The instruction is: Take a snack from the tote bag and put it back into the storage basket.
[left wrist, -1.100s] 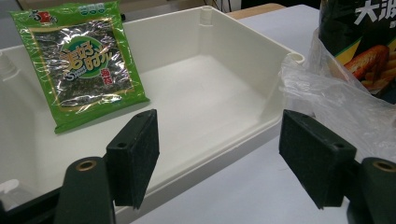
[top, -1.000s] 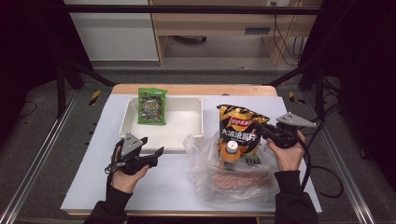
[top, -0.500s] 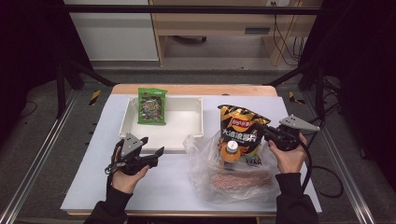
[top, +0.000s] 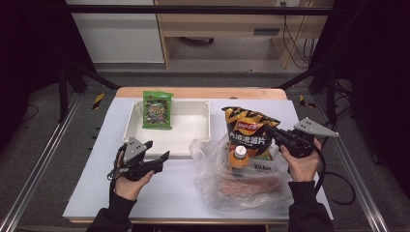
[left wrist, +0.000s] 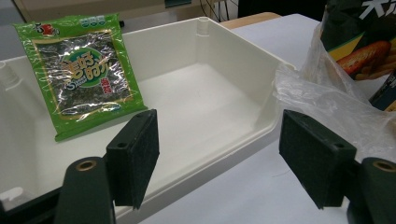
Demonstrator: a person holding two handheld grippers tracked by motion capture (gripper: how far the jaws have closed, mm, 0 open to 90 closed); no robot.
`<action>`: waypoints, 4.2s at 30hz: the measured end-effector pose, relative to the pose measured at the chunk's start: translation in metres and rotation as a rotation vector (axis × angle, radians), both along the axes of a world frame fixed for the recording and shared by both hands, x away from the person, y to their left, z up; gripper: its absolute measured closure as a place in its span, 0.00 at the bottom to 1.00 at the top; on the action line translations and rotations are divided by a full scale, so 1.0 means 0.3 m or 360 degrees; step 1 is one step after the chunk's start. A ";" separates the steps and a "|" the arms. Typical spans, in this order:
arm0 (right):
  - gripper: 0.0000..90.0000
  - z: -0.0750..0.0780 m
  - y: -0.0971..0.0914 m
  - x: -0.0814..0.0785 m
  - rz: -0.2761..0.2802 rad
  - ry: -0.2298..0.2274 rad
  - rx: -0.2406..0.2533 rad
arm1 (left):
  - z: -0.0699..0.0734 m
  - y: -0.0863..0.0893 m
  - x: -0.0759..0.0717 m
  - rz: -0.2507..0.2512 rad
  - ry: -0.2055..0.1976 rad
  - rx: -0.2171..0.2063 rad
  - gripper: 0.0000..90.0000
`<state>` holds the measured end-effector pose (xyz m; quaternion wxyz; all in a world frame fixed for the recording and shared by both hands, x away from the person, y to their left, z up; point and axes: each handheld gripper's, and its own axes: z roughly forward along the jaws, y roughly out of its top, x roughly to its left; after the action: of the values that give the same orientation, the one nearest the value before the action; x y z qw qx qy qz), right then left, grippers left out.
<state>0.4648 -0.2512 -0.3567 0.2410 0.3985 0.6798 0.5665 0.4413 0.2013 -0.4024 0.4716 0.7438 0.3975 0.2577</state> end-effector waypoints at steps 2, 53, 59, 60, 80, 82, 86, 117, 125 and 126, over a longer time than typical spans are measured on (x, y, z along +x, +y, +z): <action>0.99 0.019 0.005 -0.009 0.0019 -0.0022 0.0011 | 0.003 0.001 -0.001 0.0000 -0.0003 -0.0004 0.31; 0.99 0.229 0.252 0.006 0.0311 -0.0216 0.0103 | 0.123 0.023 -0.033 -0.0026 -0.0138 -0.0126 0.28; 0.99 0.222 0.297 -0.006 0.0373 -0.0193 0.0089 | 0.198 0.027 -0.038 -0.0039 -0.0212 -0.0191 0.27; 0.99 0.221 0.304 -0.008 0.0385 -0.0185 0.0088 | 0.210 0.026 -0.038 -0.0040 -0.0224 -0.0202 0.27; 1.00 0.169 0.382 -0.020 0.0515 -0.0126 0.0054 | 0.327 -0.118 0.035 -0.0222 -0.0237 -0.0265 0.30; 0.99 0.166 0.386 -0.020 0.0524 -0.0122 0.0052 | 0.325 -0.129 0.042 -0.0231 -0.0234 -0.0263 0.31; 0.99 0.156 0.388 -0.016 0.0523 -0.0116 0.0053 | 0.320 -0.140 0.054 -0.0226 -0.0221 -0.0252 0.33; 0.70 0.149 0.367 -0.039 0.0481 -0.0164 0.0042 | 0.368 -0.123 -0.044 -0.0149 -0.0227 -0.0364 1.00; 0.56 0.129 0.290 -0.055 0.0367 -0.0169 0.0035 | 0.385 -0.074 -0.069 -0.0133 -0.0277 -0.0407 1.00; 0.55 0.123 0.281 -0.057 0.0356 -0.0167 0.0029 | 0.389 -0.069 -0.072 -0.0132 -0.0279 -0.0412 1.00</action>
<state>0.4478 -0.1670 -0.3197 0.2079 0.2921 0.7013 0.6162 0.4197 0.1807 -0.2858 0.6067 0.6672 0.3536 0.2485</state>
